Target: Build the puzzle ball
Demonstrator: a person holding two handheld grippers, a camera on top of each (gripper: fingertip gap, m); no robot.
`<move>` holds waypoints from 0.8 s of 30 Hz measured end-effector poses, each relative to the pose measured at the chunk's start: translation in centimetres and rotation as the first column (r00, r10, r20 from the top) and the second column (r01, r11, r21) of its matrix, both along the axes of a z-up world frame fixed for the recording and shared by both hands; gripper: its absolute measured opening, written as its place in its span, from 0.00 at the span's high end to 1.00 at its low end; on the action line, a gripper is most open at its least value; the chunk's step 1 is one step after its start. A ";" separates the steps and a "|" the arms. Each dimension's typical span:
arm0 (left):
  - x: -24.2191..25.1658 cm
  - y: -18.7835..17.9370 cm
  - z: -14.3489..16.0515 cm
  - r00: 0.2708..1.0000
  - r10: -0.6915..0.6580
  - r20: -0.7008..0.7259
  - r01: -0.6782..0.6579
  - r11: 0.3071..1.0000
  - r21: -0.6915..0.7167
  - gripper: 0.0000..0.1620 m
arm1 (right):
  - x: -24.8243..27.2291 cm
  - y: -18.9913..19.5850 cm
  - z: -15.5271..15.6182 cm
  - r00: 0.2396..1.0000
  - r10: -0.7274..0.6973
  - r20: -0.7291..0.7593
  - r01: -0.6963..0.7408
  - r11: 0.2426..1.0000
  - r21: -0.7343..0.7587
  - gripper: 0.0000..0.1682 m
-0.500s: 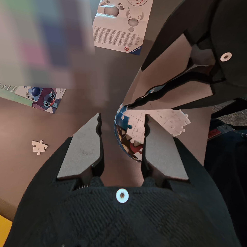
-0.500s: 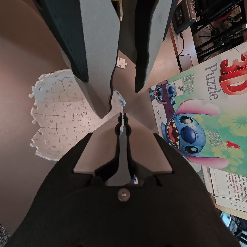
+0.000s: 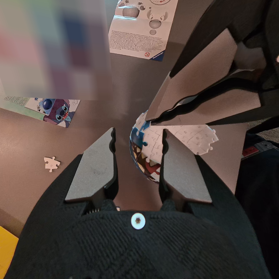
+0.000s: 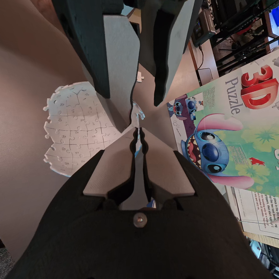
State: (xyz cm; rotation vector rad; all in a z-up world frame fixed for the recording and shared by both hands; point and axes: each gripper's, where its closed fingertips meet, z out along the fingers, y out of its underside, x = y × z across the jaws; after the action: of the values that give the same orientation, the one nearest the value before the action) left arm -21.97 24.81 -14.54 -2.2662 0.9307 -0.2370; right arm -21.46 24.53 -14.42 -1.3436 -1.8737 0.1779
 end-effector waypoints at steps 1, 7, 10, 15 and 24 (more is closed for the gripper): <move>0.0 -0.1 0.1 1.000 0.000 0.005 0.000 1.000 0.002 0.62 | 0.1 -0.1 0.2 1.000 -0.001 -0.006 0.001 1.000 0.002 1.00; -0.4 -2.0 2.0 0.998 -0.006 0.063 0.003 0.999 0.052 0.59 | 1.3 -1.1 2.2 0.993 -0.005 -0.115 0.004 1.000 -0.013 1.00; -0.8 -3.7 3.7 0.989 -0.017 0.144 0.004 0.996 0.092 0.58 | 2.7 -1.3 3.8 0.974 -0.029 -0.227 0.018 0.999 -0.050 1.00; -2.5 -6.4 5.5 0.957 -0.009 0.289 -0.034 0.989 0.143 0.57 | 5.7 -0.5 5.3 0.897 -0.110 -0.427 0.033 0.982 -0.184 1.00; -5.8 -7.4 4.1 0.877 0.018 0.480 -0.108 0.981 0.162 0.57 | 10.7 4.3 -0.7 0.828 -0.419 -0.373 0.171 0.821 -0.544 1.00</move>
State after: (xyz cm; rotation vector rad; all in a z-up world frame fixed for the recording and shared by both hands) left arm -27.77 17.36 -10.46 -1.9306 0.5870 -0.6237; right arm -10.77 28.79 -15.15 -1.7297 -1.2019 0.7942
